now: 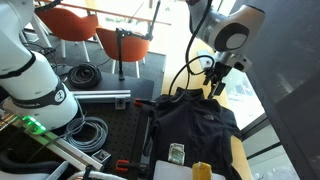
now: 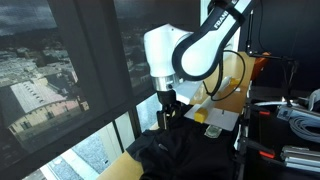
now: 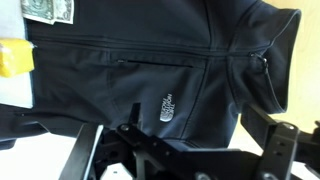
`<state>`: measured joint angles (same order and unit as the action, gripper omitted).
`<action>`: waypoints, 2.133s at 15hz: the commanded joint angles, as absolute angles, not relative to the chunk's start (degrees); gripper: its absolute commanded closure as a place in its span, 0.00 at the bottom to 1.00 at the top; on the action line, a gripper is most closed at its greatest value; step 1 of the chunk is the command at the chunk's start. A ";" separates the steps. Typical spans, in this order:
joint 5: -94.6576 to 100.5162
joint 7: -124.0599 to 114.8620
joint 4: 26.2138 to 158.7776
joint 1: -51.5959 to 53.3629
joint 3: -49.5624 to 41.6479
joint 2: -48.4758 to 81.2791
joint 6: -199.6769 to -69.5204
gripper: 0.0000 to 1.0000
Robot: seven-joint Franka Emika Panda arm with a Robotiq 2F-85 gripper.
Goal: Zip up the jersey
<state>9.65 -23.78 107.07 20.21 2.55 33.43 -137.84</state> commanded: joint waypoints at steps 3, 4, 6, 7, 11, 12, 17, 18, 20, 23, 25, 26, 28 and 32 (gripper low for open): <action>9.09 -20.21 127.45 15.74 2.44 15.52 -143.07 0.00; 8.90 -19.33 129.49 14.76 2.56 13.29 -143.36 0.00; 8.28 -16.89 132.66 12.66 2.96 9.34 -143.49 0.00; 8.06 -15.68 133.78 11.77 3.10 7.75 -143.53 0.00; 5.57 -9.55 134.81 9.15 3.82 5.33 -144.34 0.00; 4.54 -8.10 134.80 8.76 4.02 5.14 -144.72 0.00; 1.53 -4.90 132.69 8.37 4.79 4.05 -142.66 0.00; 1.18 -4.90 132.50 8.42 4.89 3.70 -142.29 0.00; 1.47 -5.70 132.34 8.46 4.93 3.25 -141.94 0.00; 2.72 -6.37 132.22 8.50 4.87 4.24 -142.91 0.00; 2.71 -6.37 132.22 8.49 4.88 4.06 -142.89 0.00; 2.71 -6.37 132.24 8.49 4.88 4.06 -142.89 0.00; 2.71 -6.37 132.25 8.49 4.88 4.06 -142.89 0.00; 2.71 -6.37 132.26 8.49 4.88 4.06 -142.89 0.00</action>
